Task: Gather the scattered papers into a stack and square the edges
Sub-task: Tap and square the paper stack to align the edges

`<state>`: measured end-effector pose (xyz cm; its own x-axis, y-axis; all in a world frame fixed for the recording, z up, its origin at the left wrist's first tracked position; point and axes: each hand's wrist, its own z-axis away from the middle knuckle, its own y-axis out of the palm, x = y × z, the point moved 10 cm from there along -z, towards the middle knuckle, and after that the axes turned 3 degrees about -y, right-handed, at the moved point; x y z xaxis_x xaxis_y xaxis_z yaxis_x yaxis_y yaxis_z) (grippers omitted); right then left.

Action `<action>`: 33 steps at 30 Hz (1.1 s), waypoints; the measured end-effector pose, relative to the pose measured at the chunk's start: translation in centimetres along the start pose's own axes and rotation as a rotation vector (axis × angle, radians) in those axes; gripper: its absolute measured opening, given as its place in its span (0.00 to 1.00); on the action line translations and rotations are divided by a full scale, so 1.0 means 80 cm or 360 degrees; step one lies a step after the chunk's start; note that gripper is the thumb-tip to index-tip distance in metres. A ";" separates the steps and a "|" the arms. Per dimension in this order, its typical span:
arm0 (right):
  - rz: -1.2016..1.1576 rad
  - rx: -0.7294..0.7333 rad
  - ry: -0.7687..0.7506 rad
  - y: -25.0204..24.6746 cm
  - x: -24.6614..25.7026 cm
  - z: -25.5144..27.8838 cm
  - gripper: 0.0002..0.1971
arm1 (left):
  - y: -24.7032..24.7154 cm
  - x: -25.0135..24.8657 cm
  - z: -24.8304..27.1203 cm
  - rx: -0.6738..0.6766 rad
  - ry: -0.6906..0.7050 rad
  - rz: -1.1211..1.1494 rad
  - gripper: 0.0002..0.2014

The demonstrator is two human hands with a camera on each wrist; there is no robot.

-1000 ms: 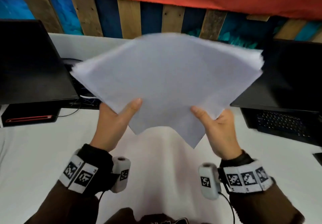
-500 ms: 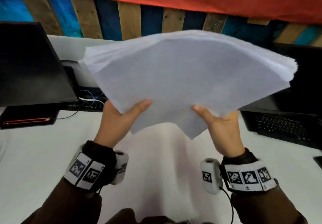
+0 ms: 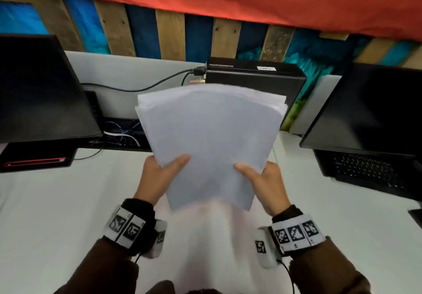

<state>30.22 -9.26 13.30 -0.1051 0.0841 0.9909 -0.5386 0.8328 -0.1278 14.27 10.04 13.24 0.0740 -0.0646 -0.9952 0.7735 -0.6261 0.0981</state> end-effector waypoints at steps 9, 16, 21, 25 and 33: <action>-0.0149 0.0065 -0.0218 -0.008 0.035 0.007 0.13 | 0.008 -0.046 0.006 0.0137 0.0158 0.0034 0.12; -0.0144 -0.0052 0.0268 -0.005 -0.097 0.010 0.05 | -0.016 0.109 0.013 0.0024 -0.0353 -0.0101 0.05; -0.0192 -0.0110 0.0218 -0.006 -0.067 0.014 0.01 | -0.010 0.088 0.008 -0.0021 -0.0301 -0.0141 0.03; -0.0376 -0.0171 -0.0102 -0.010 0.013 0.008 0.08 | -0.002 0.011 -0.001 -0.0219 -0.0052 -0.0002 0.06; -0.0313 -0.0366 -0.0195 -0.028 0.056 0.002 0.13 | -0.007 -0.040 0.002 -0.0388 0.0046 0.0076 0.19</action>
<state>30.82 -10.89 18.01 -0.1252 -0.1458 0.9814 -0.3572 0.9294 0.0925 13.47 10.46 16.33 0.1292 -0.0648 -0.9895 0.8974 -0.4169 0.1445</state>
